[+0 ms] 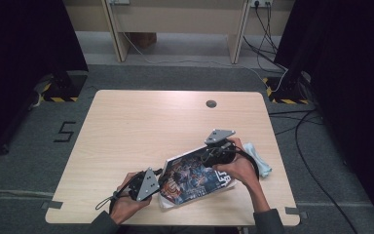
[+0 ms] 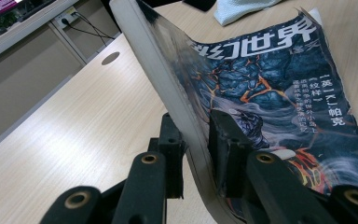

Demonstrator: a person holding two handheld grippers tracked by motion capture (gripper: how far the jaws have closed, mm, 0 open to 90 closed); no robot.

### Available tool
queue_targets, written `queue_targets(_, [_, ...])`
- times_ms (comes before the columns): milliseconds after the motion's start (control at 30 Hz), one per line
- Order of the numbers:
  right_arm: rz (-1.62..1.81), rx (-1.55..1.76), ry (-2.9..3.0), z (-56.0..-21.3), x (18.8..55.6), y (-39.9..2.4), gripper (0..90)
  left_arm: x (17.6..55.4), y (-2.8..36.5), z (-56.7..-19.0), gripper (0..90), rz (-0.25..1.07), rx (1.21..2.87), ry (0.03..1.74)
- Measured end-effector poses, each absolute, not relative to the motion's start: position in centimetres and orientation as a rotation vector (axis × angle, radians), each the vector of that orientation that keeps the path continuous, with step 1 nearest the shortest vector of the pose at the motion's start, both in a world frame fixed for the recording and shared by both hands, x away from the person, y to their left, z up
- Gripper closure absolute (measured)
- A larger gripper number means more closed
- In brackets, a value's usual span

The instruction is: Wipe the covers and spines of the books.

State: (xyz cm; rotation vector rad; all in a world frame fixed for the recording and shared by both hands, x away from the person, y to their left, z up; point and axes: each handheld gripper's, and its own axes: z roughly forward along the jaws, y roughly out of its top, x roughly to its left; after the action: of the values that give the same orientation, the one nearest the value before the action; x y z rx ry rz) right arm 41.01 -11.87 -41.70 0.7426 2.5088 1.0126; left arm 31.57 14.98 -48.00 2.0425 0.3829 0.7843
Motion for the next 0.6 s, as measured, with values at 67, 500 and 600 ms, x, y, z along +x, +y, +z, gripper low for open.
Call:
queue_targets(67, [1.006, 0.726, 2.522, -42.0, 41.0, -11.5, 38.2, 31.5, 15.0, -48.0, 75.3, 0.791, 2.047, 0.373])
queue_targets(500, [1.005, 0.542, 2.580, -42.6, 41.0, -9.0, 35.8, 31.5, 14.9, -47.9, 75.8, 0.783, 2.047, 0.359])
queue_targets(600, [0.977, 0.507, 2.585, -42.5, 40.8, -9.0, 40.7, 31.6, 14.9, -47.9, 76.9, 0.775, 2.048, 0.363])
